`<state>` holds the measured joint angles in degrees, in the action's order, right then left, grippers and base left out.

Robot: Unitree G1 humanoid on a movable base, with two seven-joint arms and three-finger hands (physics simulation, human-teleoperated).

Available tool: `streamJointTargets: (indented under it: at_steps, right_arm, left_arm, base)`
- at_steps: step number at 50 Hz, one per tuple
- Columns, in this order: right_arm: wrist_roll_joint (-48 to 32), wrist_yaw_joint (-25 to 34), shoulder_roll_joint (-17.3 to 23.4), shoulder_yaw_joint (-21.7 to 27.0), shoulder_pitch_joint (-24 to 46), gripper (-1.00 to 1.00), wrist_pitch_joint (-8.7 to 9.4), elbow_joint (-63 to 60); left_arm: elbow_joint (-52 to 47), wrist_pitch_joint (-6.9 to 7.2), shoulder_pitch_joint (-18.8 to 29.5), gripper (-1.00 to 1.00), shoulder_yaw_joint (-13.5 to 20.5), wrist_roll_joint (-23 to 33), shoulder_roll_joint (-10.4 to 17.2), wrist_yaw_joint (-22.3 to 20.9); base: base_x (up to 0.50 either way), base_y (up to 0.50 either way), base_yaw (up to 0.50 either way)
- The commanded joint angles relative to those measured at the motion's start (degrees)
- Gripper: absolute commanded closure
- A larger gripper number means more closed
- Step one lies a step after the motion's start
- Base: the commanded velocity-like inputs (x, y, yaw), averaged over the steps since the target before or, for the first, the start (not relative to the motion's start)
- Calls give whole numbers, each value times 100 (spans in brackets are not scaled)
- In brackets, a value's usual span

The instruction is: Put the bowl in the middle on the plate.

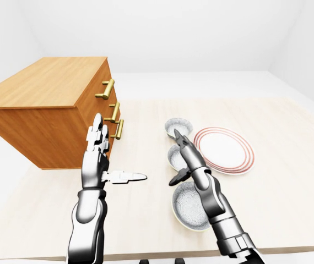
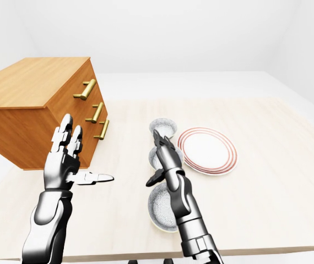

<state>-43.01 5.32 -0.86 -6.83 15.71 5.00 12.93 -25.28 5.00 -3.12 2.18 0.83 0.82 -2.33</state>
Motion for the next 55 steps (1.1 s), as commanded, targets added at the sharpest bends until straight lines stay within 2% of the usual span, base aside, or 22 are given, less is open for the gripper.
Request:
streamJointTargets:
  at_steps: [1,10,36,37,38,39,55]
  right_arm:
    - [38,-266,-54,15,290,-100,0,805]
    - [149,-464,-81,15,444,-100,0,1316]
    - [89,-620,-113,-53,276,-100,0,1398]
    - [83,-616,-117,-57,271,-62,0,1376]
    - [71,-617,-121,-63,261,33,0,1333]
    - [58,-611,-125,-71,251,99,0,1297]
    - [-169,-346,-198,-204,43,100,0,614]
  left_arm:
    - [-108,0,-33,-100,-53,6,-15,0]
    - [-267,0,-76,-100,-70,3,-18,-3]
    - [-566,0,-195,-100,-68,-22,-23,-35]
    - [-585,0,-200,-100,-65,-24,-23,-38]
    - [-609,0,-208,-100,-62,-25,-23,-42]
    - [-626,0,-211,-100,-58,-28,-24,-44]
    - [-978,0,-271,-100,-87,-73,-33,-82]
  base:
    - [0,0,0]
    - [0,0,0]
    - [0,0,0]
    - [0,0,0]
    - [0,0,0]
    - [0,0,0]
    - [0,0,0]
